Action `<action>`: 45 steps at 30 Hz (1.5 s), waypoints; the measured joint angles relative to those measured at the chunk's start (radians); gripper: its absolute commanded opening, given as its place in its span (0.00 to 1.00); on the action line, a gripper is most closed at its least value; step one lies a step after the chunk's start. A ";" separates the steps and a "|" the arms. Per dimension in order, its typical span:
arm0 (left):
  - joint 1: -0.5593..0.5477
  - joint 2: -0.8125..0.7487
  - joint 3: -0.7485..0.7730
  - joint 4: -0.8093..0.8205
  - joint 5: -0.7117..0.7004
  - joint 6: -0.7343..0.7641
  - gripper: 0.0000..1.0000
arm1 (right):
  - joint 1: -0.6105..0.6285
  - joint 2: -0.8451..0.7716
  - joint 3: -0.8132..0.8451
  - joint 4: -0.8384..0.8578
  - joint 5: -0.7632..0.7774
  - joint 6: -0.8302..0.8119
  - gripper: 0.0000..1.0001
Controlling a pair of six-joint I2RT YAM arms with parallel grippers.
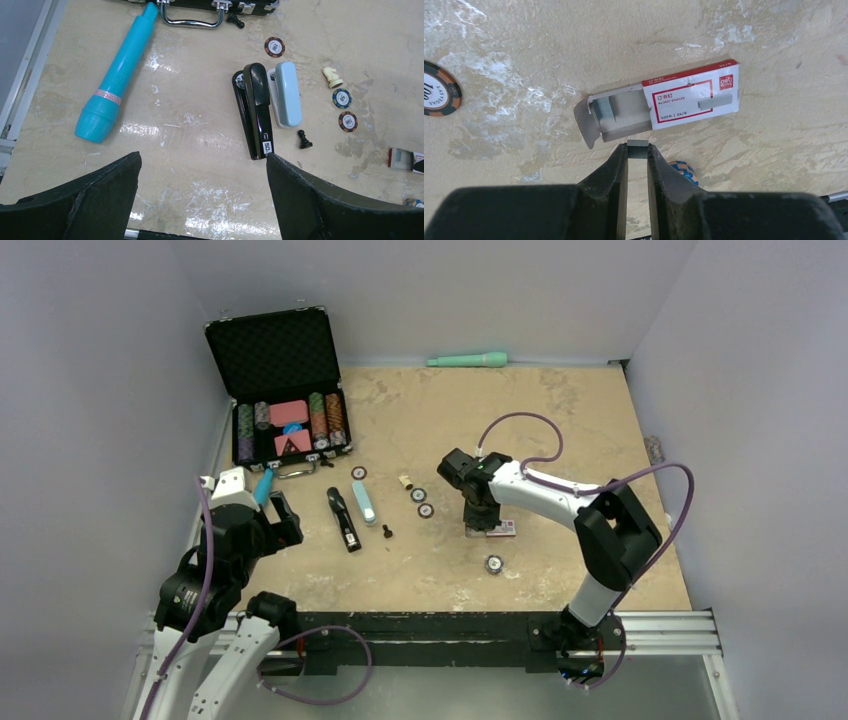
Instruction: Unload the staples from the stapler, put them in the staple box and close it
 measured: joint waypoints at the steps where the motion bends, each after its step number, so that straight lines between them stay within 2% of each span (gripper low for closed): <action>1: 0.000 0.000 0.000 0.000 0.000 0.000 0.98 | 0.000 0.001 -0.001 0.010 0.000 -0.008 0.18; 35: 0.000 0.000 0.000 0.000 0.000 0.000 0.98 | 0.000 0.080 -0.014 0.079 0.023 -0.077 0.19; 42: 0.000 0.000 0.000 0.000 0.000 0.000 0.98 | -0.001 0.080 -0.015 0.081 0.026 -0.078 0.20; 45: 0.000 0.000 0.000 0.000 0.000 0.000 0.98 | -0.002 0.080 -0.017 0.081 0.027 -0.078 0.24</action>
